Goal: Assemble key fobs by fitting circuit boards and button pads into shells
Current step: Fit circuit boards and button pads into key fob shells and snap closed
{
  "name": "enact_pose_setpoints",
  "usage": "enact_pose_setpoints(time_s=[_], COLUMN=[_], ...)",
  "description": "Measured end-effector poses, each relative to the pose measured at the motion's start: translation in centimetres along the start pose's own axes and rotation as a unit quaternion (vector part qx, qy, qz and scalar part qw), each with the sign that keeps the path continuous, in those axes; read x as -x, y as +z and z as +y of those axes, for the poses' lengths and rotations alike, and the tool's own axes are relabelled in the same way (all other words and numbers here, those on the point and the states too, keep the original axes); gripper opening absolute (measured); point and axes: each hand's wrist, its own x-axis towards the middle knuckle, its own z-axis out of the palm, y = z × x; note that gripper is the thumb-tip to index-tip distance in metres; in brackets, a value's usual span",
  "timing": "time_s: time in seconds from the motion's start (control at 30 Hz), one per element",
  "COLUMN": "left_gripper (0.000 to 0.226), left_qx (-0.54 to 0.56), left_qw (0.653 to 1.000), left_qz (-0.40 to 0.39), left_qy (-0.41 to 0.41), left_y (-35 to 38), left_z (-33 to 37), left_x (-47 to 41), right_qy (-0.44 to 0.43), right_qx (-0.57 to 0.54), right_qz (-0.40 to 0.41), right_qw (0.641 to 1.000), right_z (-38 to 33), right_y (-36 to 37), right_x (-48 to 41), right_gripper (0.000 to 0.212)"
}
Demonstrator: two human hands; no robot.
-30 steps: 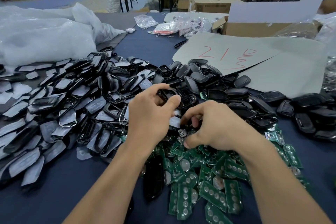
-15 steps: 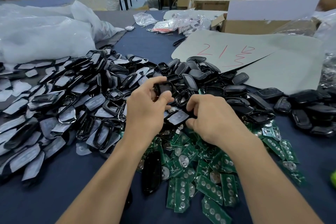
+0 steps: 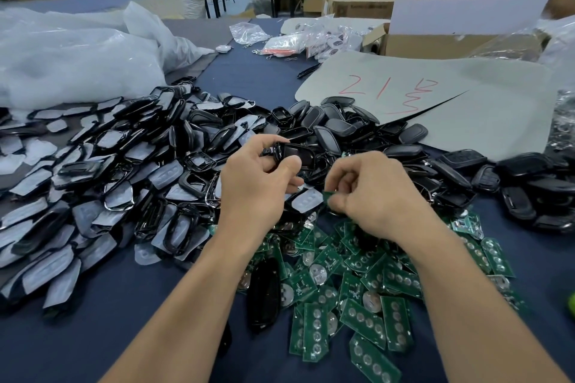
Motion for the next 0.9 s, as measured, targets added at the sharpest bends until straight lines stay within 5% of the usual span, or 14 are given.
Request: enact_pose_setpoints(time_s=[0.17,0.33,0.57,0.77,0.9], left_gripper=[0.029,0.032,0.025,0.018,0.017], left_qx=[-0.007,-0.013,-0.025,-0.087,-0.035], left_qw=[1.000,0.999,0.999,0.995,0.999], left_qz=[-0.028,-0.041,-0.023,0.018,0.009], left_qy=[0.003,0.009,-0.005,0.033,-0.017], left_y=[0.1,0.1,0.0,0.0,-0.2], left_z=[0.3,0.6,0.9,1.1,1.2], left_x=[0.1,0.3,0.6,1.0,0.8], right_qy=[-0.008,-0.024,0.006,0.072,0.074], right_qx=[-0.168,-0.258,-0.407,-0.572,-0.624], right_qz=[0.152,0.175,0.107,0.013,0.000], right_qw=[0.974,0.950,0.907,0.817,0.778], right_z=[-0.3,-0.6,-1.0,-1.4,-1.3], right_y=[0.7,1.7,1.6,1.2,0.9], right_x=[-0.3,-0.3,-0.4,-0.1,-0.2], right_gripper=[0.015,0.010,0.013,0.018,0.009])
